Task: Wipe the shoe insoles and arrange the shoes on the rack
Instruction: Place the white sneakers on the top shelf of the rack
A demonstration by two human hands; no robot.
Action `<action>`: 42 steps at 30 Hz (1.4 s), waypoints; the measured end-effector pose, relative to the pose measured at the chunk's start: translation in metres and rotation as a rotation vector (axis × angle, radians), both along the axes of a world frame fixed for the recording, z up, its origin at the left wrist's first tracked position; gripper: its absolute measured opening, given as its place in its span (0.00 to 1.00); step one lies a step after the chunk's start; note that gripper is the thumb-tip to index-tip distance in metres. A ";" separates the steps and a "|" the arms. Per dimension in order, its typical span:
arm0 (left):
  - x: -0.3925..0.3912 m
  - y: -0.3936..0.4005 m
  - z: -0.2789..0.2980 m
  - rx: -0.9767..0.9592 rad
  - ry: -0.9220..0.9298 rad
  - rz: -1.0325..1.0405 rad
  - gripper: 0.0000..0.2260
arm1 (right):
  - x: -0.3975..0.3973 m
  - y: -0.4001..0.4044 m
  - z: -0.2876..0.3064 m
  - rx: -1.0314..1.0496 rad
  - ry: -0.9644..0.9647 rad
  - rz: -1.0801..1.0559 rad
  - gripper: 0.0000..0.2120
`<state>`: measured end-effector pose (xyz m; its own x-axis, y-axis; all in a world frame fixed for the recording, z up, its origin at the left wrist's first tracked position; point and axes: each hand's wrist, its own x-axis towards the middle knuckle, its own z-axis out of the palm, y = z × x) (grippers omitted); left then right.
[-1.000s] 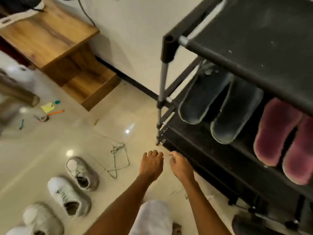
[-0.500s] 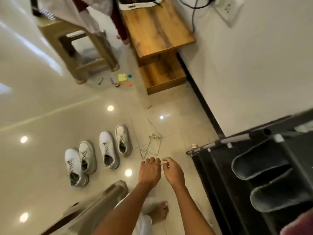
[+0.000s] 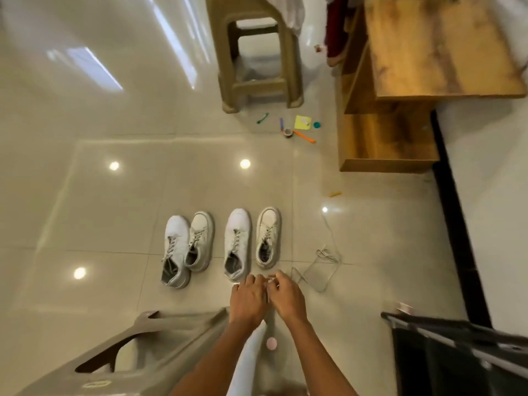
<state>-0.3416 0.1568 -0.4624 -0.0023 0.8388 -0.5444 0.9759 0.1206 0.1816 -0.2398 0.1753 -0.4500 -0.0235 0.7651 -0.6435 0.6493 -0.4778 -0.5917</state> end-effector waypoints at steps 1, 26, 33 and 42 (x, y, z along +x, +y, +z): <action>-0.011 0.009 -0.015 0.015 -0.007 0.019 0.13 | -0.010 0.011 -0.018 0.013 -0.001 0.026 0.13; -0.123 0.132 -0.145 0.296 -0.082 -0.036 0.14 | -0.093 0.161 -0.098 0.188 -0.055 0.302 0.13; -0.186 0.102 -0.107 0.251 -0.134 0.109 0.14 | -0.178 0.161 -0.043 0.144 -0.271 0.477 0.13; -0.278 0.041 -0.200 -0.054 0.074 0.201 0.20 | -0.274 0.068 -0.175 -0.078 -0.189 0.533 0.18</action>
